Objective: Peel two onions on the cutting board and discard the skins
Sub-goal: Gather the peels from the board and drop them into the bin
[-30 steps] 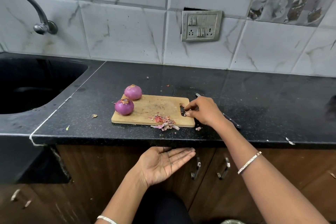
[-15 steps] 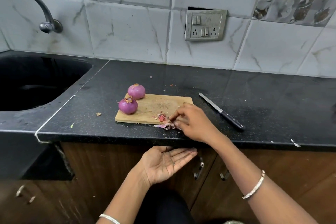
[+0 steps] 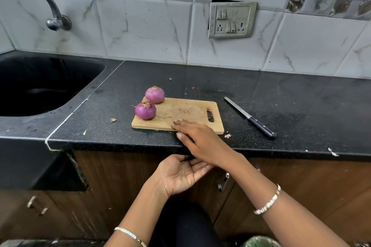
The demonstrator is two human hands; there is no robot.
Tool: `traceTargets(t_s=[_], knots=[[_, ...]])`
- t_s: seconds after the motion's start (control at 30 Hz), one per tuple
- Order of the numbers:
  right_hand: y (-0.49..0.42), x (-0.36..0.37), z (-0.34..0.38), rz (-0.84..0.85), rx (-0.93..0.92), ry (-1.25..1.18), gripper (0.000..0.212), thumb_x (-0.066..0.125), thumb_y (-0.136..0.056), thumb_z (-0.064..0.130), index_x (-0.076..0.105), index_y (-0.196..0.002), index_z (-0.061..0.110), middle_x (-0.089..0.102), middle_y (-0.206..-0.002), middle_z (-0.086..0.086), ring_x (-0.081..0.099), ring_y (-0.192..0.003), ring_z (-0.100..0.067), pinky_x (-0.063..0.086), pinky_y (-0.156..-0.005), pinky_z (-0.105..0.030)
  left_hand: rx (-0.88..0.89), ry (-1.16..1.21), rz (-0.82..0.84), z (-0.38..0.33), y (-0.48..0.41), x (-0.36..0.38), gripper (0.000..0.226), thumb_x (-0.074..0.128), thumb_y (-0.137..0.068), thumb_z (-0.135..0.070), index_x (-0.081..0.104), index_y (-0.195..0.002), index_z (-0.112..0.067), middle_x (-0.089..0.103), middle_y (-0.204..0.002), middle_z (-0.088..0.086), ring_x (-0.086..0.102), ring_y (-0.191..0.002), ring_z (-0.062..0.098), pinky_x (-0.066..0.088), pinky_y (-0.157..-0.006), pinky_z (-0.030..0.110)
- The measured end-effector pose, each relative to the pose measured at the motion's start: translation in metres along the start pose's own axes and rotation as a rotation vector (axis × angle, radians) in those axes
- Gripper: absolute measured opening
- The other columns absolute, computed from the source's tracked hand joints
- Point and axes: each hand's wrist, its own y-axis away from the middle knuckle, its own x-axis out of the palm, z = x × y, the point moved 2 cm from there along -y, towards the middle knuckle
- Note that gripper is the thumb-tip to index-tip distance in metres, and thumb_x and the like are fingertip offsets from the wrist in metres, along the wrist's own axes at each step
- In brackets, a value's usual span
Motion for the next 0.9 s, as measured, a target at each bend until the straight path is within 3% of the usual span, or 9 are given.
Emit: traceTargets(t_s=[0.1,0.17,0.33,0.37,0.47,0.5,0.57,0.73,0.9], knots=[[0.029,0.006,0.003,-0.115,-0.004,-0.021,0.039,0.049,-0.102,0.023,0.065,-0.134,0.008,0.06,-0.143,-0.007,0.05,-0.138,-0.019,0.038,-0.118,-0.032,0.025,0.035,-0.013,0.0,-0.003,-0.003,0.052,0.029,-0.107,-0.021,0.063,-0.107,0.018,0.066,-0.11,0.033,0.07,-0.095,0.043,0.058,-0.074,0.058],[0.043,0.012,0.007,-0.204,0.021,-0.044,0.035,0.053,-0.1,0.02,0.069,-0.129,0.008,0.064,-0.137,-0.005,0.053,-0.136,-0.016,0.04,-0.116,-0.031,0.027,0.051,-0.015,-0.001,-0.003,-0.003,0.051,0.03,-0.107,-0.021,0.064,-0.106,0.017,0.068,-0.104,0.032,0.068,-0.098,0.039,0.059,-0.07,0.057],[0.06,0.006,0.018,-0.349,0.039,-0.216,0.026,0.065,-0.094,0.012,0.077,-0.117,0.014,0.072,-0.123,0.004,0.059,-0.126,-0.005,0.042,-0.111,-0.021,0.045,0.056,0.032,0.001,0.003,0.007,0.05,0.032,-0.102,-0.01,0.064,-0.083,0.024,0.066,-0.081,0.038,0.071,-0.06,0.047,0.055,-0.039,0.048],[0.059,0.0,0.018,-0.384,0.058,-0.275,0.024,0.067,-0.094,0.011,0.077,-0.115,0.016,0.073,-0.12,0.007,0.06,-0.123,-0.001,0.043,-0.108,-0.019,0.047,0.053,0.036,0.001,0.003,0.009,0.051,0.03,-0.102,-0.009,0.065,-0.082,0.023,0.066,-0.082,0.038,0.071,-0.062,0.048,0.058,-0.044,0.052],[0.049,-0.021,0.008,-0.473,0.138,-0.31,0.021,0.067,-0.096,0.011,0.078,-0.112,0.019,0.072,-0.112,0.014,0.063,-0.112,0.005,0.044,-0.099,-0.011,0.031,0.028,0.024,0.004,0.004,0.012,0.043,0.033,-0.087,-0.002,0.064,-0.087,0.028,0.064,-0.097,0.044,0.066,-0.093,0.053,0.051,-0.095,0.056],[0.046,-0.024,0.003,-0.485,0.156,-0.271,0.021,0.066,-0.096,0.011,0.078,-0.112,0.018,0.072,-0.11,0.015,0.063,-0.109,0.005,0.045,-0.096,-0.01,0.023,0.022,0.013,0.004,0.004,0.012,0.044,0.034,-0.086,-0.003,0.061,-0.093,0.031,0.062,-0.102,0.046,0.061,-0.1,0.053,0.042,-0.104,0.057],[0.044,-0.022,-0.006,-0.456,0.171,-0.194,0.022,0.064,-0.097,0.011,0.078,-0.113,0.017,0.072,-0.112,0.012,0.064,-0.109,0.002,0.048,-0.098,-0.017,0.019,0.028,-0.021,0.004,0.003,0.011,0.045,0.032,-0.096,-0.006,0.057,-0.109,0.03,0.061,-0.109,0.046,0.059,-0.105,0.053,0.046,-0.103,0.057],[0.055,0.003,0.001,-0.256,0.139,0.008,0.041,0.045,-0.107,0.035,0.062,-0.14,0.017,0.057,-0.146,0.003,0.044,-0.141,-0.007,0.03,-0.115,-0.02,0.008,0.091,-0.038,0.004,0.001,0.009,0.054,0.028,-0.107,-0.017,0.064,-0.095,0.021,0.069,-0.092,0.033,0.073,-0.078,0.042,0.058,-0.065,0.057],[0.062,0.008,0.016,-0.214,0.091,0.088,0.048,0.036,-0.108,0.037,0.058,-0.142,0.013,0.057,-0.147,-0.002,0.045,-0.142,-0.013,0.035,-0.12,-0.031,-0.005,0.163,-0.017,0.006,0.005,0.013,0.056,0.031,-0.111,-0.022,0.062,-0.09,0.02,0.068,-0.072,0.029,0.07,-0.052,0.038,0.055,-0.037,0.046]])
